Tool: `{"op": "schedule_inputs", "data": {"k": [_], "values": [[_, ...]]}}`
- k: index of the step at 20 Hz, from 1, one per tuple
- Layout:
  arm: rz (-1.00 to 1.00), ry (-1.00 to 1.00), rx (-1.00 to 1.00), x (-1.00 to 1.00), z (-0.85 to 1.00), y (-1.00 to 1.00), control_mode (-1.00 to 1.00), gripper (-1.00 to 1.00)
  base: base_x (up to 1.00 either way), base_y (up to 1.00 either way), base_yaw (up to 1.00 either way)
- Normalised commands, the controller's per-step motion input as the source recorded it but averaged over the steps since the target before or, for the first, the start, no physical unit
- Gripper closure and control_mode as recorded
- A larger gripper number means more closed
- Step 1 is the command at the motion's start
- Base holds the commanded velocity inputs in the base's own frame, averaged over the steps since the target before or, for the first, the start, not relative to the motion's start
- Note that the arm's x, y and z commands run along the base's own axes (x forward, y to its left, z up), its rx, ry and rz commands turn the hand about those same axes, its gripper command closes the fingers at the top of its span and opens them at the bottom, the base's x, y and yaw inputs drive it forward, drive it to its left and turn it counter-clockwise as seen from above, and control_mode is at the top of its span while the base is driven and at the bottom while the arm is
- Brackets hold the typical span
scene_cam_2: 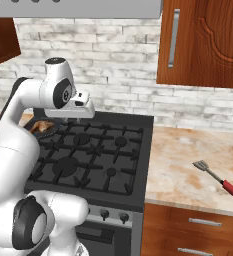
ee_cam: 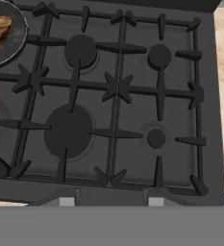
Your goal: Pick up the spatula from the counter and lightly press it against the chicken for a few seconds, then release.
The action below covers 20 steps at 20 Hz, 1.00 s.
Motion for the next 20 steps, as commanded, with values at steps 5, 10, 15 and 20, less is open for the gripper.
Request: {"op": "schedule_inputs", "data": {"k": [5, 10, 15, 20], "values": [[0.0, -0.02, 0.0, -0.09, 0.0, 0.0, -1.0, -1.0, 0.0, 0.0, 0.0], [0.0, -0.07, 0.02, -0.24, 0.0, -0.19, -1.0, -1.0, 0.0, 0.0, 0.0], [0.0, -0.1, 0.05, -0.22, 0.0, -0.42, -1.0, -1.0, 0.0, 0.0, 0.0], [0.0, -0.03, 0.07, -0.21, 0.0, -0.47, -1.0, -1.0, 0.0, 0.0, 0.0]]}}
